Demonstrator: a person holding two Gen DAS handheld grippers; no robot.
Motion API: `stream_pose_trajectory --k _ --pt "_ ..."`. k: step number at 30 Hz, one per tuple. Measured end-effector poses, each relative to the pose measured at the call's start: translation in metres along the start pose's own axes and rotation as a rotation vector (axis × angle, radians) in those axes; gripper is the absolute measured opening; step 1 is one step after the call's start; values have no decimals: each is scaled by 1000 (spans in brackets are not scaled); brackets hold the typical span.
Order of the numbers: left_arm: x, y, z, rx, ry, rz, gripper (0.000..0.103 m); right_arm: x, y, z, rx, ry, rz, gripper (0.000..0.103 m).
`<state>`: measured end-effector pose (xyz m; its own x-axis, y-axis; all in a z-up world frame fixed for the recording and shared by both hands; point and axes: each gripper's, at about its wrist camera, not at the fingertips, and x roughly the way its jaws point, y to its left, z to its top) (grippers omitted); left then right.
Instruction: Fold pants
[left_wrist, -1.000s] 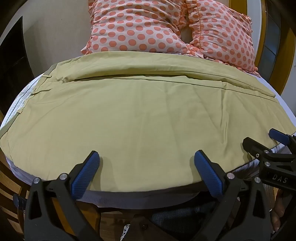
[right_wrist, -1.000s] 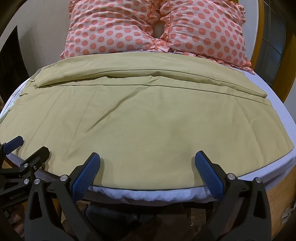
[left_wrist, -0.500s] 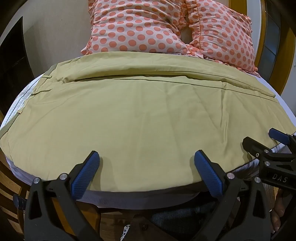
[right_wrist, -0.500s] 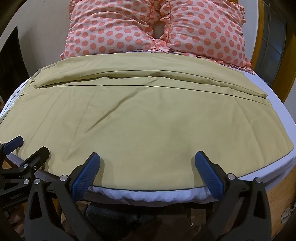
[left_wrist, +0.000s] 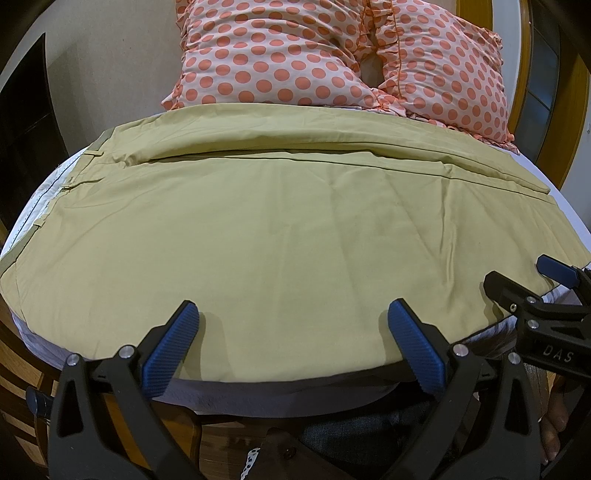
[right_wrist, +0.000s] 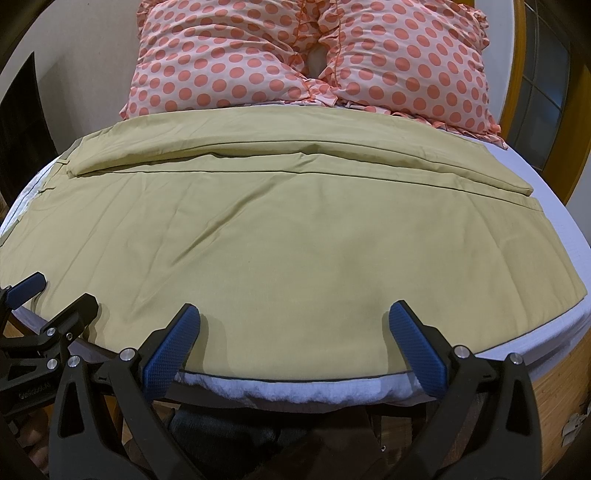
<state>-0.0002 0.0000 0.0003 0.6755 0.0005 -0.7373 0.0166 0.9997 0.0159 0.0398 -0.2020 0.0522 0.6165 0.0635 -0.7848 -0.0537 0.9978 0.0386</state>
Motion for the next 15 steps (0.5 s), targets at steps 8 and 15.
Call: stream_pose_trajectory --k 8,15 --pt "0 0 0 0 -1 0 101 2 1 -2 0 -1 0 102" --pt "0 0 0 0 -2 0 101 -1 0 0 0 -4 -1 102"
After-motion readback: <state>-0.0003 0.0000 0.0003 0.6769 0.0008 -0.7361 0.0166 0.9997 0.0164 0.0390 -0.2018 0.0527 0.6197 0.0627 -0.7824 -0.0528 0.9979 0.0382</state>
